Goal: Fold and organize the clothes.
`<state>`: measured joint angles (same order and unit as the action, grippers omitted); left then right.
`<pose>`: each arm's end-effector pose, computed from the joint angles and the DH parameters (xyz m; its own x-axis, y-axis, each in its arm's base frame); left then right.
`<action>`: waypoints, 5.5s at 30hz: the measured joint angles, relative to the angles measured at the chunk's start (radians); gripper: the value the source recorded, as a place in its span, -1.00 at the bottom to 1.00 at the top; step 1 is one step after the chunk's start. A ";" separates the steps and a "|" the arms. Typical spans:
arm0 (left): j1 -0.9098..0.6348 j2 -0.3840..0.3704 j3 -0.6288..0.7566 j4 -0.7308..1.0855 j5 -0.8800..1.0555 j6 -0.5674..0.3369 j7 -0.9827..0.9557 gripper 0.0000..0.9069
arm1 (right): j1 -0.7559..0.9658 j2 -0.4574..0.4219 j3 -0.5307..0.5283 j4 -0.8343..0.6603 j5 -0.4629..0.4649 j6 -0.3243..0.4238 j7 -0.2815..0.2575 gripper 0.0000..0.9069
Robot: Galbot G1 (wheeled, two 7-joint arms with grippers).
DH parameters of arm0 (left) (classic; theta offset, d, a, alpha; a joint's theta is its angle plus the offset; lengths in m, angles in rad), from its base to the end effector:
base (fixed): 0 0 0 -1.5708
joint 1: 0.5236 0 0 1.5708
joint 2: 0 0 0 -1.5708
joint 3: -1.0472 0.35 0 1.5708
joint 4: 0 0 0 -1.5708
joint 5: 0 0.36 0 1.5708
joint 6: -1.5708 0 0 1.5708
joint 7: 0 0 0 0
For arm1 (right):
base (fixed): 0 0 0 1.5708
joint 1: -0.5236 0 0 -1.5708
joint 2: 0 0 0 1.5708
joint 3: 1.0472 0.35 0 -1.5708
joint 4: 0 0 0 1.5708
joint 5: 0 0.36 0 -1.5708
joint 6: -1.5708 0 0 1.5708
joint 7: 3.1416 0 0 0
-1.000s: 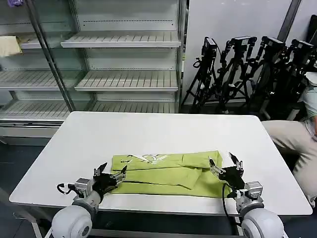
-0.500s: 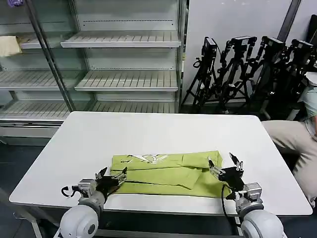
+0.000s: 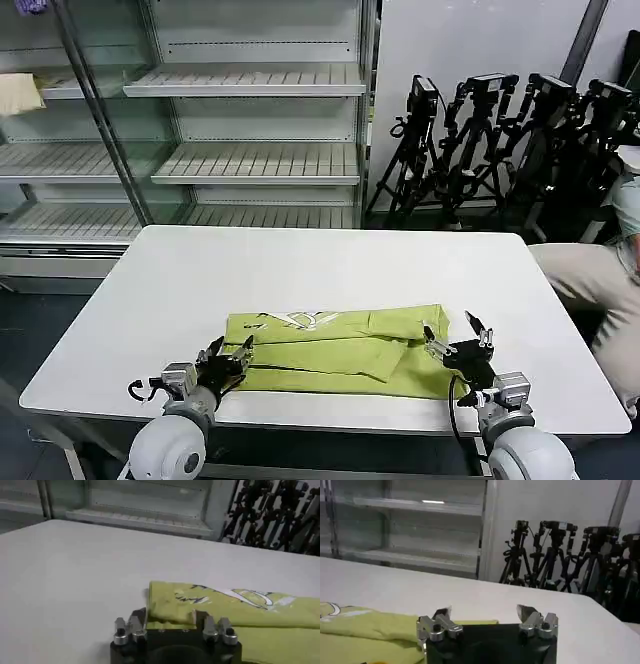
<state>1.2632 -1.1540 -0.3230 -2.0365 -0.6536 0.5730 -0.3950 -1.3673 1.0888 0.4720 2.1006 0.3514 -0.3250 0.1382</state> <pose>0.2654 0.0176 -0.2611 -0.8758 0.0895 0.4743 0.0381 0.9924 -0.1169 0.2453 -0.0637 -0.2460 -0.9787 -0.1090 0.1738 -0.1299 0.9850 -0.1139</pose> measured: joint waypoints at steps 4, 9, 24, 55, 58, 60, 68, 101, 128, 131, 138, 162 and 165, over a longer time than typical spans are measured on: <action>0.003 -0.001 0.000 -0.003 0.000 0.000 -0.002 -0.96 | -0.002 0.001 0.000 0.003 -0.002 0.000 0.001 1.00; 0.002 0.001 0.007 0.000 0.010 0.001 0.005 -0.96 | -0.010 0.004 0.000 0.004 -0.008 0.000 0.002 1.00; -0.009 0.058 -0.045 0.011 0.117 0.010 0.084 -0.98 | -0.012 -0.006 0.010 0.015 -0.009 -0.002 0.002 1.00; -0.009 0.254 -0.191 -0.096 0.279 0.003 0.272 -0.98 | -0.066 -0.001 0.089 0.057 0.000 0.002 0.001 1.00; -0.026 0.223 -0.128 -0.113 0.299 0.004 0.280 -0.98 | -0.075 0.001 0.105 0.059 0.000 0.002 0.000 1.00; -0.040 0.200 -0.084 -0.119 0.316 0.004 0.287 -0.98 | -0.081 0.001 0.114 0.063 0.000 0.001 0.000 1.00; -0.096 0.116 0.061 -0.107 0.376 0.004 0.303 -0.98 | -0.096 0.010 0.138 0.068 -0.003 0.000 0.000 1.00; -0.243 0.016 0.254 0.000 0.234 0.007 0.240 1.00 | -0.079 0.035 0.102 0.068 -0.027 -0.016 0.006 1.00; -0.135 0.043 0.035 -0.007 0.111 0.002 0.159 1.00 | -0.094 0.032 0.110 0.083 -0.024 0.001 -0.004 1.00; -0.120 0.044 0.019 0.009 0.089 0.004 0.144 1.00 | -0.102 0.027 0.117 0.089 -0.024 0.002 -0.004 1.00; -0.099 0.044 -0.011 0.045 0.057 0.005 0.113 1.00 | -0.117 0.026 0.127 0.099 -0.024 0.003 -0.006 1.00; -0.070 0.030 -0.008 0.080 0.018 0.000 0.147 -0.98 | -0.131 0.040 0.128 0.119 -0.040 -0.001 -0.004 1.00; -0.066 0.038 -0.003 0.078 0.035 0.000 0.160 -0.96 | -0.136 0.045 0.129 0.122 -0.043 0.001 -0.004 1.00</action>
<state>1.1973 -1.1162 -0.3256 -1.9586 -0.6189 0.5733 -0.2348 -1.5036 1.1334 0.6011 2.2223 0.3089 -0.3243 0.1342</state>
